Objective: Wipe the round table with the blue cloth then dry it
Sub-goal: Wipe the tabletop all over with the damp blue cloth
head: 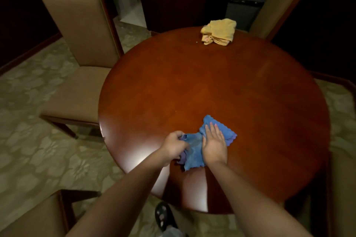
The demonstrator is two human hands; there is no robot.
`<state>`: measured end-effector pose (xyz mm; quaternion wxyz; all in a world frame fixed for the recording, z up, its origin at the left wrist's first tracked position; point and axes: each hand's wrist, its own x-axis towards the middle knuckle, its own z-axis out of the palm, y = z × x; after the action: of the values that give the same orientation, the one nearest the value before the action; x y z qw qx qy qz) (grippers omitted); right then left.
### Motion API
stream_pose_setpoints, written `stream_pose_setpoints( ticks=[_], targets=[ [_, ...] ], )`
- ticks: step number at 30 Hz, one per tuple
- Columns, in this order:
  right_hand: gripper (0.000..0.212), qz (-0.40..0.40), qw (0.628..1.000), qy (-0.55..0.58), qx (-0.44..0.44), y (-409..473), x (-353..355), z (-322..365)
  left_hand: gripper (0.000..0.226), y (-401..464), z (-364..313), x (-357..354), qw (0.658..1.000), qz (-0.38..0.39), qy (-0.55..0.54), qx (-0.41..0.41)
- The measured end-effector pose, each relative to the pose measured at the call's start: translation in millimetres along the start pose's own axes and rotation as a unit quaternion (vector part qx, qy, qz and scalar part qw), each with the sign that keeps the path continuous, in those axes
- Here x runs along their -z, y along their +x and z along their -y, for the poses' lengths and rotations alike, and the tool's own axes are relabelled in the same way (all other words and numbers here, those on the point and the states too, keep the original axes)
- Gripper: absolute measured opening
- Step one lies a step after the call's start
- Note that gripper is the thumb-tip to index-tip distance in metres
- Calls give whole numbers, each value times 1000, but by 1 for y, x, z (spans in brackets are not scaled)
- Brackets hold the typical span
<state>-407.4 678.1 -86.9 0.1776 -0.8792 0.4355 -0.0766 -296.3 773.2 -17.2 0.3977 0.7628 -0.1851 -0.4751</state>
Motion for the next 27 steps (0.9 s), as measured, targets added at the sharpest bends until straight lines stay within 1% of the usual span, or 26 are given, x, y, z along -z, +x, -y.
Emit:
stream_pose_setpoints(
  ticks=[2,4,5,7,9,11,13,15,20,24,27],
  targets=[
    [48,-11,1000,-5,-1,-14,5,-21,30,-10,2,-21,1000,4,7,-9],
    [47,-3,1000,-2,-9,-27,13,-38,30,-23,3,-45,1000,8,8,-13],
    [46,4,1000,3,-19,-33,18,-46,32,-28,4,-56,1000,13,6,-13],
    [43,-11,999,18,-45,-45,21,-64,36,-36,5,-78,999,25,8,-18],
    [50,8,995,46,-86,-55,25,-85,37,-41,4,-97,999,33,20,-27],
    [58,-5,994,27,-104,-68,32,-101,37,-45,1,-115,998,45,25,-32],
    [54,-11,992,7,-128,-76,41,-113,38,-48,-1,-132,997,55,33,-34],
    [50,-37,987,-15,-154,-80,46,-128,42,-51,-4,-147,997,62,40,-39],
    [51,-71,975,-16,-209,-87,56,-152,40,-50,-5,-175,996,69,43,-46],
    [50,-85,971,-3,-223,-87,59,-158,40,-51,-6,-186,994,81,43,-57],
    [51,-92,972,-11,-215,-80,55,-154,41,-49,-8,-178,994,80,35,-60]
  ],
)
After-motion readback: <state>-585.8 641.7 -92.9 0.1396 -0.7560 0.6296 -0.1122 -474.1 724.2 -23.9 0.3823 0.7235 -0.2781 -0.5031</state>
